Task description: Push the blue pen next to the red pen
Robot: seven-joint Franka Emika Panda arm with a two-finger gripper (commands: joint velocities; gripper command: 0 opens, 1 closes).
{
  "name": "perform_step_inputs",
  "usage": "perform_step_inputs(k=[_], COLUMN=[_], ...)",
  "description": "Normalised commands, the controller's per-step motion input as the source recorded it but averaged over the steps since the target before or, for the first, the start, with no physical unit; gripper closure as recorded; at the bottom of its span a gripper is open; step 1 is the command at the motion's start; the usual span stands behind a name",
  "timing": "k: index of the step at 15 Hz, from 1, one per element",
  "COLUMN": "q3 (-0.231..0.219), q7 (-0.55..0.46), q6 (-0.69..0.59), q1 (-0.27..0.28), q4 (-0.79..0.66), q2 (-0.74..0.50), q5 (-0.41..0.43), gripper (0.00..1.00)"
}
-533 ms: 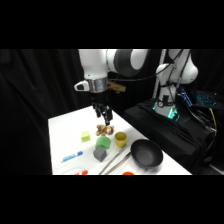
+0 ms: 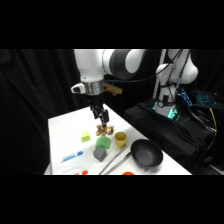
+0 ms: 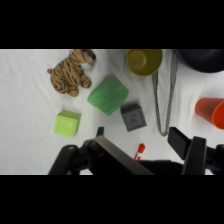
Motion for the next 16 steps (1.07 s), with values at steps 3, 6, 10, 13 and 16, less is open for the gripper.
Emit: perform_step_inputs(k=[3, 6, 10, 13, 16], q3=[-0.05, -0.048, -0.048, -0.044, -0.028], q7=[0.06, 0.04, 0.04, 0.06, 0.04], q6=[0.03, 0.09, 0.05, -0.04, -0.11], q1=[-0.056, -0.062, -0.049, -0.032, -0.039], q4=[0.53, 0.58, 0.66, 0.69, 0.69], q2=[0.39, 0.48, 0.54, 0.51, 0.46], q5=[-0.119, -0.127, -0.133, -0.13, -0.104], gripper=[0.0, 0.0, 0.0, 0.0, 0.0])
